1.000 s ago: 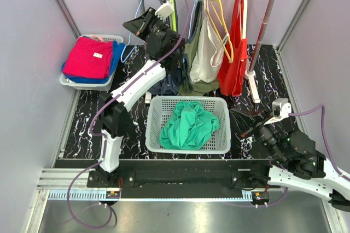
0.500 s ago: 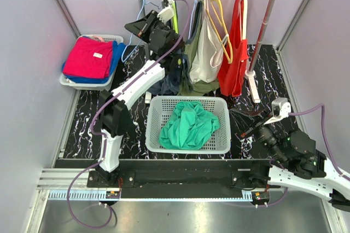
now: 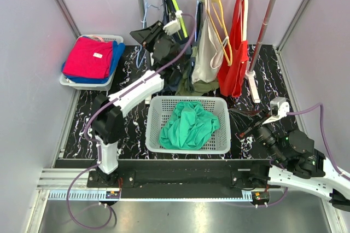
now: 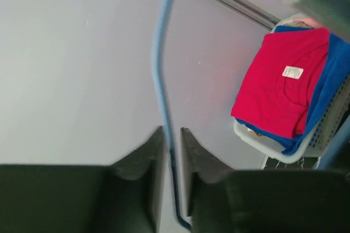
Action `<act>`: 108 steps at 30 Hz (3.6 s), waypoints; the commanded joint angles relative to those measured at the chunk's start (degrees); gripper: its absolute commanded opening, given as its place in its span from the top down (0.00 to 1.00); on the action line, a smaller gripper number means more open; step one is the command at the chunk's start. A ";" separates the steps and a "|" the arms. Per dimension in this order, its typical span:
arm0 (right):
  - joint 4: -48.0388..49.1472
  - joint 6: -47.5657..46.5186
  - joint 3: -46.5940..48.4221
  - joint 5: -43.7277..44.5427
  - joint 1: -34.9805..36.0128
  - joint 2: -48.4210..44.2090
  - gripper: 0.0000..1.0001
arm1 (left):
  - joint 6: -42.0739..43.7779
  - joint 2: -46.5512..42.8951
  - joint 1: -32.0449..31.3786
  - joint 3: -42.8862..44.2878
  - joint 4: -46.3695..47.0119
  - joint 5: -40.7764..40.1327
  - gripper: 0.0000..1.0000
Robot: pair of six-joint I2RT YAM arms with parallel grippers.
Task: Remove the tank top from the hanger
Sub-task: Place the hanger at the clothesline, then pick up the hanger from the clothesline.
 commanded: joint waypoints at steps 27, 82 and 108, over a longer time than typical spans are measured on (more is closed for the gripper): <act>2.46 -4.55 14.53 -0.86 0.18 15.80 0.66 | -73.98 -41.14 -14.61 -0.34 -82.46 15.36 0.01; -14.69 -4.22 86.02 -24.93 -28.56 80.86 0.30 | -96.57 -42.21 12.26 0.99 -94.09 79.07 0.01; -15.48 -6.41 79.79 -20.20 -29.26 79.81 0.26 | -111.87 -44.83 49.81 -7.34 -86.89 128.32 0.01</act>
